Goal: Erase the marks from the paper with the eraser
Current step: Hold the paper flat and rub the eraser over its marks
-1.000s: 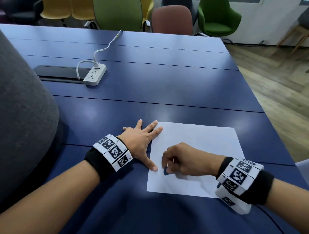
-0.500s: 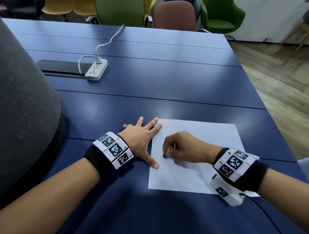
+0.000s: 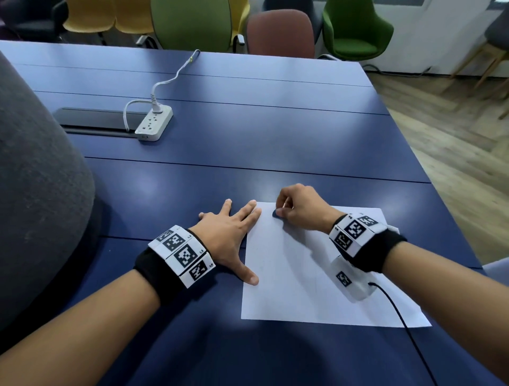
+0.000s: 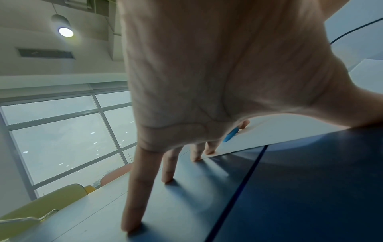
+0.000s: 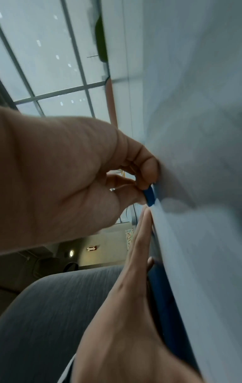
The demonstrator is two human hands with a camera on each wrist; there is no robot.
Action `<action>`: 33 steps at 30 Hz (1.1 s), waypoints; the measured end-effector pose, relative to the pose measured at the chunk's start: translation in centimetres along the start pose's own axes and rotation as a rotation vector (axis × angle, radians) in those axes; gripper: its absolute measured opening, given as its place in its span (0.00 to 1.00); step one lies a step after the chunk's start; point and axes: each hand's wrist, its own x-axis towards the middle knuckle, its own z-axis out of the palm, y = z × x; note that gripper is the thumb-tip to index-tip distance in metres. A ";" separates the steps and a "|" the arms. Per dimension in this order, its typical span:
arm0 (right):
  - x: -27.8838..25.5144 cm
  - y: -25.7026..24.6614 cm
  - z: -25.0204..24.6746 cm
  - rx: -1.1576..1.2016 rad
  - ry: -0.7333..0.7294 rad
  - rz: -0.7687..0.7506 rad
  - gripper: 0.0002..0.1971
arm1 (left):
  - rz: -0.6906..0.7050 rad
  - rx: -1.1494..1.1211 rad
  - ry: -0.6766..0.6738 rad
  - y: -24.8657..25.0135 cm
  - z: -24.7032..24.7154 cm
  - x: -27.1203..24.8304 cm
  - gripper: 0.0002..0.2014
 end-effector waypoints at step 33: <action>-1.4 0.6 -0.1 -0.027 -0.001 -0.044 0.04 | -0.015 0.085 0.023 0.6 0.1 0.6 0.70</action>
